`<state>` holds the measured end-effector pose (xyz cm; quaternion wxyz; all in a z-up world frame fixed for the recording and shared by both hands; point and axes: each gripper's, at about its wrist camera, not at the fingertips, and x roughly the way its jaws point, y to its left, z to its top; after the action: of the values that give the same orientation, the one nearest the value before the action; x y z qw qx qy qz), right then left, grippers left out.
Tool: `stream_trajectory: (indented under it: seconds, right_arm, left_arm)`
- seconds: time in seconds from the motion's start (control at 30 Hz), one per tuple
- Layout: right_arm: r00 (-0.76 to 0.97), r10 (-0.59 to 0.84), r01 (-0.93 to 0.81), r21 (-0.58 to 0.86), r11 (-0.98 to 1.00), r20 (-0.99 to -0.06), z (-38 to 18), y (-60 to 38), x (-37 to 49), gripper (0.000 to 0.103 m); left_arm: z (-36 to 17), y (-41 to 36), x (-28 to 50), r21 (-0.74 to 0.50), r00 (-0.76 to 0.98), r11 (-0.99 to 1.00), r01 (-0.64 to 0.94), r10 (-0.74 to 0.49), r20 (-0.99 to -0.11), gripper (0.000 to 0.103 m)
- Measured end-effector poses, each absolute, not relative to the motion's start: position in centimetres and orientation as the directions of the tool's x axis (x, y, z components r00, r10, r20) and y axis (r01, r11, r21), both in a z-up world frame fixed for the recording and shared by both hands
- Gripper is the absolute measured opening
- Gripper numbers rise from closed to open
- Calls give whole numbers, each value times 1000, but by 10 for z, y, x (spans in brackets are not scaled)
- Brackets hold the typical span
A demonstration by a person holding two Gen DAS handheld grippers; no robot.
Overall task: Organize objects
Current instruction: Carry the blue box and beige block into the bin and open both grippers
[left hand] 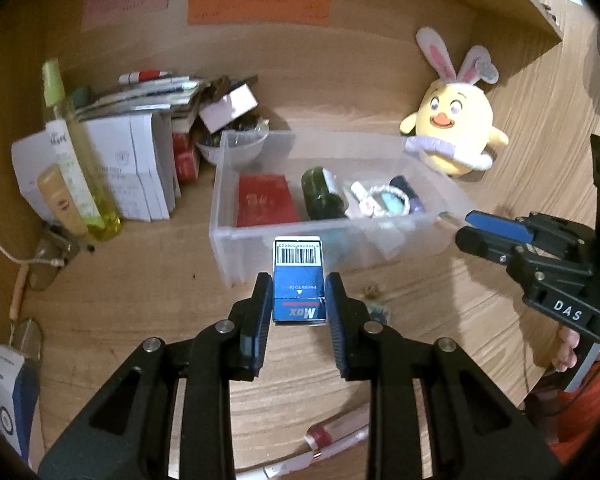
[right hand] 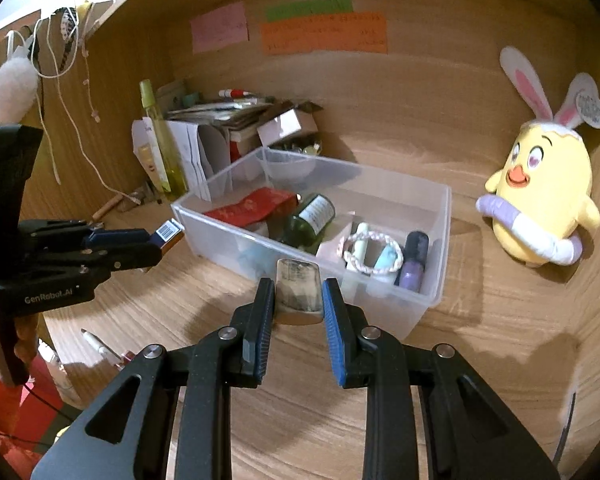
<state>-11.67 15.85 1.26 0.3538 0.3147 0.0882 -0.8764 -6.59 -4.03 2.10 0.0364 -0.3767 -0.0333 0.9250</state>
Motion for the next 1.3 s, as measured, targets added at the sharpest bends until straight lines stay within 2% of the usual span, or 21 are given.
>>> stream_trajectory:
  seconds: [0.37, 0.73, 0.97, 1.3]
  right_arm:
    - [-563, -579, 670, 84, -737, -590, 26, 156, -141, 22]
    - [-611, -522, 653, -6, -757, -595, 33, 142, -178, 22]
    - [-581, -520, 652, 24, -757, -626, 20, 136, -199, 22]
    - [-525, -507, 648, 65, -759, -684, -10, 131, -222, 22]
  left_arm:
    - [41, -46, -91, -75, -730, -997, -35, 77, -679, 27]
    - [40, -37, -135, -108, -726, -992, -60, 118, -678, 27]
    - [23, -42, -166, -148, -694, -988, -44, 137, -707, 27]
    - [4, -37, -186, -137, -654, -989, -49, 135, -745, 27]
